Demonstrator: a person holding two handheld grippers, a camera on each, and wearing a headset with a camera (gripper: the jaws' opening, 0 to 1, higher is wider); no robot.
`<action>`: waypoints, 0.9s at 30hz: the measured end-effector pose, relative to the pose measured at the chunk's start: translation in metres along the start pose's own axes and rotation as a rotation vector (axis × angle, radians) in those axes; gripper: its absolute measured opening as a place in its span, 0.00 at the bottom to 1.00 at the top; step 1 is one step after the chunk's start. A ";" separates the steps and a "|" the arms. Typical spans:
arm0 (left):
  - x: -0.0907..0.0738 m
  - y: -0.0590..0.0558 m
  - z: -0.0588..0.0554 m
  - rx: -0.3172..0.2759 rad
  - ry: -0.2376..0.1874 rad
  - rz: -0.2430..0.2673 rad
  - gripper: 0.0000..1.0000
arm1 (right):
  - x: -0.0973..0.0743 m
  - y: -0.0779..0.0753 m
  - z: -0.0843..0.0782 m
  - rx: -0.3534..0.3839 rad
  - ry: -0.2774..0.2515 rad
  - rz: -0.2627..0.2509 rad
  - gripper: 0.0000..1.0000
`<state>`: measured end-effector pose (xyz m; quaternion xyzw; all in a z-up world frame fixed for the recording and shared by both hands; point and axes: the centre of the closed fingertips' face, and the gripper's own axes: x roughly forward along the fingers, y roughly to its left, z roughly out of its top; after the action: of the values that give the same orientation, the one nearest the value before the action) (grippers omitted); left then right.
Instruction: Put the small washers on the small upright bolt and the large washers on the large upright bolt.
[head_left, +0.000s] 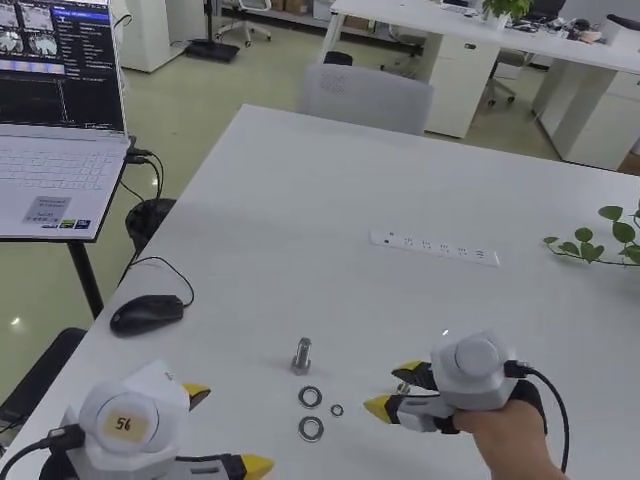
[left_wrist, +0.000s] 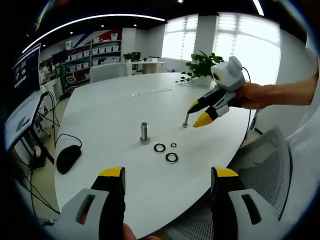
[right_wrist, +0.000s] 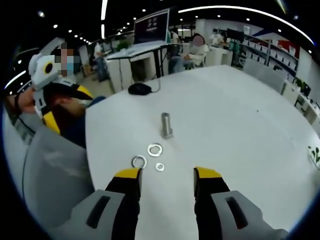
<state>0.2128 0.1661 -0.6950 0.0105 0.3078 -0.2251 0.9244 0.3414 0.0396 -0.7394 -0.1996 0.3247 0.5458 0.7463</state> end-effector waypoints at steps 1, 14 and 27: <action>0.000 0.000 0.000 -0.001 0.000 0.000 0.69 | 0.003 0.002 -0.001 0.003 0.007 0.007 0.43; 0.001 0.001 -0.001 -0.008 0.001 -0.002 0.69 | 0.035 0.009 -0.009 -0.044 0.095 0.036 0.33; 0.001 0.004 -0.002 -0.010 0.006 -0.003 0.69 | 0.067 0.013 -0.021 -0.057 0.163 0.074 0.25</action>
<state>0.2141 0.1693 -0.6974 0.0060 0.3117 -0.2249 0.9232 0.3361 0.0763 -0.8008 -0.2523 0.3758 0.5638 0.6908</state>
